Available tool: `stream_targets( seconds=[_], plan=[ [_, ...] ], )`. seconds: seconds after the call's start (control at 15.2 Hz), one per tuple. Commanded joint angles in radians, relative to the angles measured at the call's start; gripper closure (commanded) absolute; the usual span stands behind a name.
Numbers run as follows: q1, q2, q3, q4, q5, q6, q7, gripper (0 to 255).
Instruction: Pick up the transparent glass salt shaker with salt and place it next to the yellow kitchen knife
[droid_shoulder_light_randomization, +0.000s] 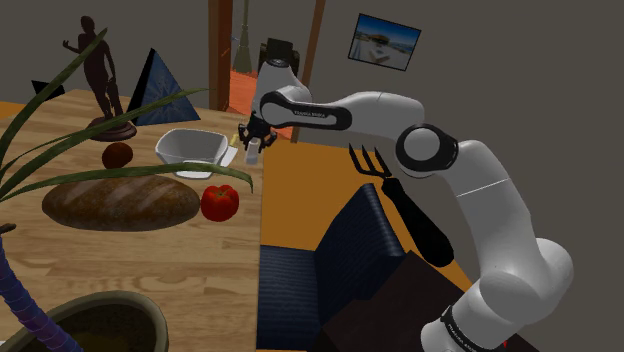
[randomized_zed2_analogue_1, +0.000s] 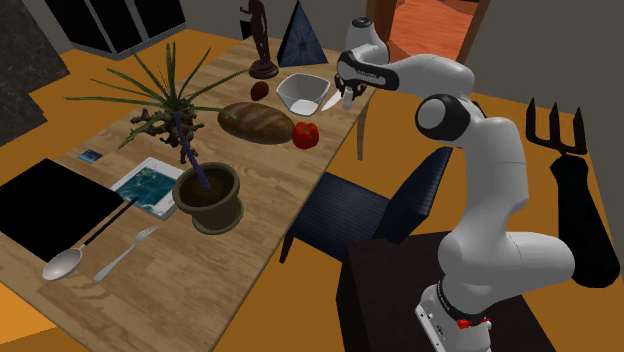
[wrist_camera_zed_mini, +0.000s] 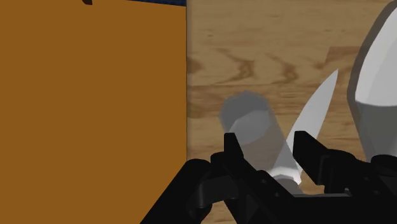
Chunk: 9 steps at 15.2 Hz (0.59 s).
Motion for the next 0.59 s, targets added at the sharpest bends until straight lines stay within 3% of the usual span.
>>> stream_targets(
  seconds=[0.0,0.53],
  plan=[
    [-0.007,0.001,-0.002,-0.027,-0.005,0.026,0.010,255],
    [-0.011,0.010,-0.007,-0.048,-0.011,0.051,0.019,255]
  ],
)
